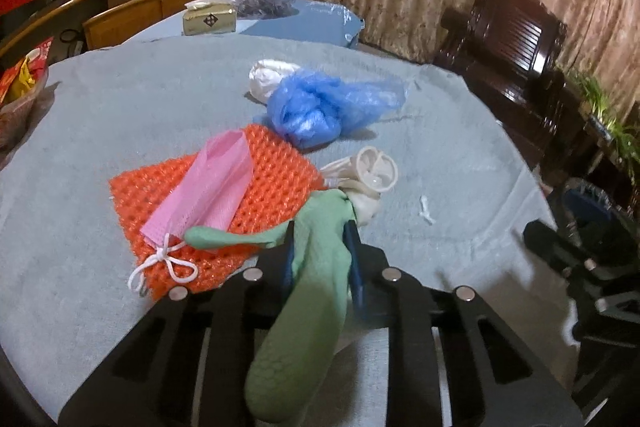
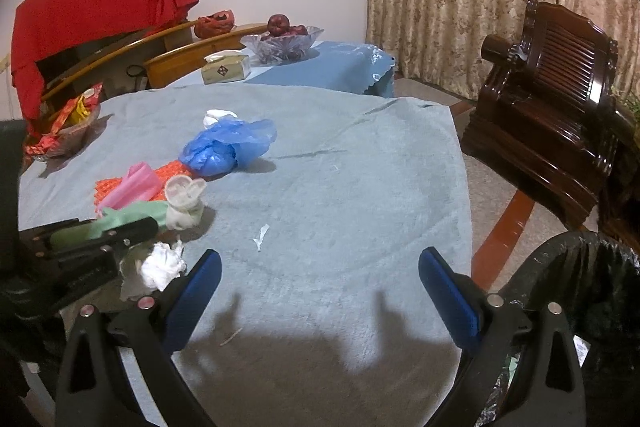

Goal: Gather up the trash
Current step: 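Lift the green glove with the left tool while the right tool grasps white tissue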

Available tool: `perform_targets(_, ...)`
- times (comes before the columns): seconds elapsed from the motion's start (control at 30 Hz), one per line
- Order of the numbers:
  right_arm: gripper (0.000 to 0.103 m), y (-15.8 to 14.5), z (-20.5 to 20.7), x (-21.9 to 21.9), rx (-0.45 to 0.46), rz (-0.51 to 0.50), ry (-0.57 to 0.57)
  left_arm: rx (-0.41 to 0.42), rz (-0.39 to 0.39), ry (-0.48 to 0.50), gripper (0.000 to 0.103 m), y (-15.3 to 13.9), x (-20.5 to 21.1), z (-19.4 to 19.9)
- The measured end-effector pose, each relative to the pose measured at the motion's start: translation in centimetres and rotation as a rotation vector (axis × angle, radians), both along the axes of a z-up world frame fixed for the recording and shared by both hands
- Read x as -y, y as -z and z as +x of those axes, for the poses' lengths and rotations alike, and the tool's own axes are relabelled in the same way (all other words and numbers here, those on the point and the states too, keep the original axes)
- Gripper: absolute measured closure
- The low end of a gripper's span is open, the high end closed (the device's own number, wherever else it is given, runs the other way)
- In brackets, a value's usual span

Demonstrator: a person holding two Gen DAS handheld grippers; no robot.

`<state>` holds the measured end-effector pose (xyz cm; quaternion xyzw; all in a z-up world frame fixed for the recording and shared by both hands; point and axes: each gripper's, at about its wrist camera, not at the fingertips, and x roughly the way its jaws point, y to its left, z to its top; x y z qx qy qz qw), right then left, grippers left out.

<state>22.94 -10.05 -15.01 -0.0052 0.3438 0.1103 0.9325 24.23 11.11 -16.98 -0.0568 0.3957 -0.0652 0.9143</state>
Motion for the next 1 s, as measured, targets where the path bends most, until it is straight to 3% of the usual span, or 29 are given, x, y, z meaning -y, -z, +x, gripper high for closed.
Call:
perform_targets(0.37,0.006,-1.5,-1.0,0.2,0.034,0.014,0.005,0.083,-0.036,0.000,0.084,-4.4,0.2,-2.7)
perform_targets(0.73,0.006,-1.9,-2.1,-1.1,0.036,0.029,-0.024,0.092,-0.033,-0.062,0.086,-4.6,-2.4,-6.7)
perform_targets(1.0,0.006,-1.2,-2.2,-4.5,0.020,0.037,-0.084,0.124,-0.001,-0.132,0.087,-4.5,-5.6,-8.4)
